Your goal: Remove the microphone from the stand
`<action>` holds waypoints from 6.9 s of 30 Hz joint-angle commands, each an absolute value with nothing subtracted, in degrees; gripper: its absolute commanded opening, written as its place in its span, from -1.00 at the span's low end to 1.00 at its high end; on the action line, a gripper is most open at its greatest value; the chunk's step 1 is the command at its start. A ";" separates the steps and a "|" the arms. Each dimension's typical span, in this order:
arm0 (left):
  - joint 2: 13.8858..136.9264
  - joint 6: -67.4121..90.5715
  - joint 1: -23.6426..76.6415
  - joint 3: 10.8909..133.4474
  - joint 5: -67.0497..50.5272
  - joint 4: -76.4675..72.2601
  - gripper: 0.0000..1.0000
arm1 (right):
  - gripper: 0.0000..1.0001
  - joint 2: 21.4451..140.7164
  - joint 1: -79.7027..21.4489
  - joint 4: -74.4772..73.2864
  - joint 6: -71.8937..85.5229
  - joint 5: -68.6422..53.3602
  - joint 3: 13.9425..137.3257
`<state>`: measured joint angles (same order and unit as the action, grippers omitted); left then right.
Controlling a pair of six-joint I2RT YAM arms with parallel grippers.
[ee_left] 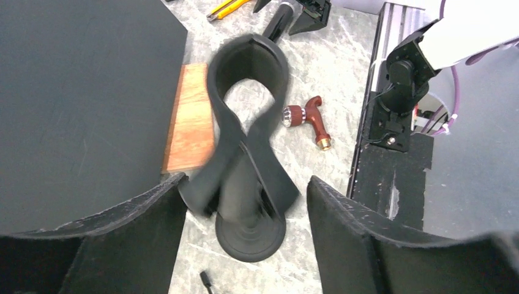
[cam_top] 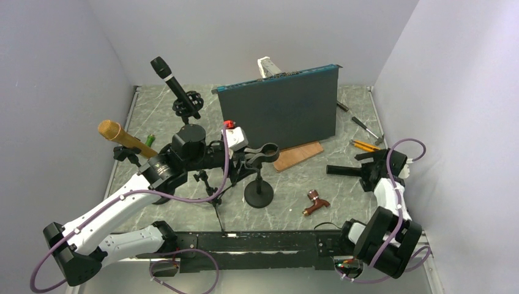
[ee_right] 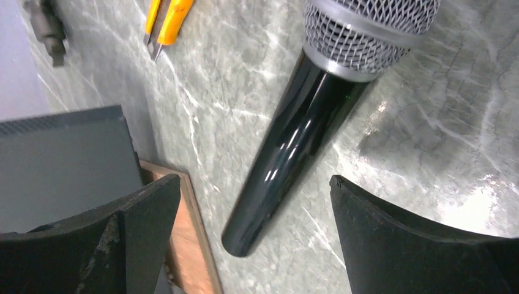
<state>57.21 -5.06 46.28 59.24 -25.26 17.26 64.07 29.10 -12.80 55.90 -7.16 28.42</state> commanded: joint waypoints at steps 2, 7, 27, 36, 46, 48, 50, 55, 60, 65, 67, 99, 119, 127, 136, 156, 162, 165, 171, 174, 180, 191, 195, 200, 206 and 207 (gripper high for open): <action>57.68 -5.13 46.38 60.99 -27.64 16.57 0.91 | 0.90 58.41 23.07 -18.58 44.31 -6.29 34.06; 57.79 -6.07 46.46 61.12 -27.80 16.90 0.99 | 0.96 51.20 11.00 -20.22 35.48 -12.85 39.78; 44.75 -7.62 46.44 56.83 -20.64 12.98 0.99 | 0.99 47.97 -20.81 -0.96 44.93 -42.91 50.98; 42.33 -7.77 46.44 55.63 -18.99 11.85 0.99 | 0.99 54.44 -32.04 -3.51 41.65 -34.69 53.97; 42.36 -7.42 46.48 55.78 -19.94 11.94 0.99 | 0.54 59.80 -34.26 -2.89 44.48 -31.30 50.88; 42.36 -7.38 46.49 55.81 -20.11 11.97 0.99 | 0.38 59.98 -34.28 -3.29 44.63 -30.75 49.18; 42.36 -7.35 46.49 55.91 -20.26 12.06 0.99 | 0.17 59.63 -34.28 -3.14 44.92 -30.27 47.03; 41.99 -7.43 46.48 55.80 -20.04 11.92 0.99 | -0.28 59.63 -34.36 -2.12 45.76 -30.36 41.47; 42.18 -7.13 46.49 55.76 -20.45 11.71 0.99 | -0.35 60.05 -34.34 1.52 46.71 -31.56 37.38; 42.27 -7.04 46.46 55.56 -20.20 11.56 0.99 | -0.59 60.13 -34.42 2.43 46.59 -30.63 40.16; 42.22 -7.26 46.49 55.63 -19.92 11.74 0.99 | -0.70 58.79 -34.20 0.54 45.69 -27.13 42.07; 38.67 -7.88 46.48 55.41 -16.77 12.10 0.99 | -0.27 48.29 -1.43 -24.23 30.80 -32.43 43.60; 30.33 -6.57 46.46 53.35 -11.62 9.15 0.98 | 1.00 50.75 -4.92 -36.71 23.85 -17.75 65.26; 29.99 -5.64 46.45 53.41 -7.89 9.56 0.98 | 0.99 51.41 -28.38 -23.31 27.90 -7.59 65.36; 28.30 -0.89 46.49 55.70 2.91 13.06 0.98 | 0.98 66.86 -55.10 -3.97 30.74 -5.70 64.87; 13.21 27.23 46.46 66.07 14.81 52.13 0.98 | 0.45 88.68 -59.85 16.26 48.46 -21.34 67.97; 16.14 27.65 46.47 66.28 14.23 53.53 0.98 | 0.17 92.17 -60.03 25.38 54.25 -26.32 65.94; 17.23 27.80 46.48 65.55 13.44 53.55 0.98 | 0.14 92.14 -60.26 25.71 53.95 -26.67 65.39; 15.96 29.27 46.45 61.76 11.85 51.22 0.98 | -0.06 89.20 -60.60 24.39 51.84 -25.20 63.50; 14.88 29.85 46.49 60.10 11.31 49.85 0.98 | -0.18 88.65 -60.50 24.41 50.16 -26.39 63.12; 13.85 30.17 46.47 57.96 11.01 48.15 0.98 | -0.57 86.76 -60.20 20.16 43.92 -26.31 63.09; 20.73 25.79 46.47 59.21 11.89 46.43 0.98 | -1.00 79.45 -54.71 17.37 35.01 -24.71 59.36; 21.95 26.28 46.47 55.77 9.98 40.31 0.98 | -1.00 77.00 -55.06 14.45 29.93 -20.52 59.12; 22.96 26.66 46.45 54.13 8.71 37.84 0.98 | -1.00 75.63 -56.65 18.91 27.82 -20.03 57.50; 21.94 27.43 46.48 53.05 8.70 36.90 0.98 | -1.00 79.54 -59.05 23.95 29.08 -22.30 58.20; 21.44 27.79 46.49 52.63 8.98 36.91 0.98 | -1.00 79.56 -59.81 23.57 28.20 -21.52 58.70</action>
<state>22.59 26.85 46.33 53.45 9.21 40.47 78.19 -58.02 19.57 30.28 -21.61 57.87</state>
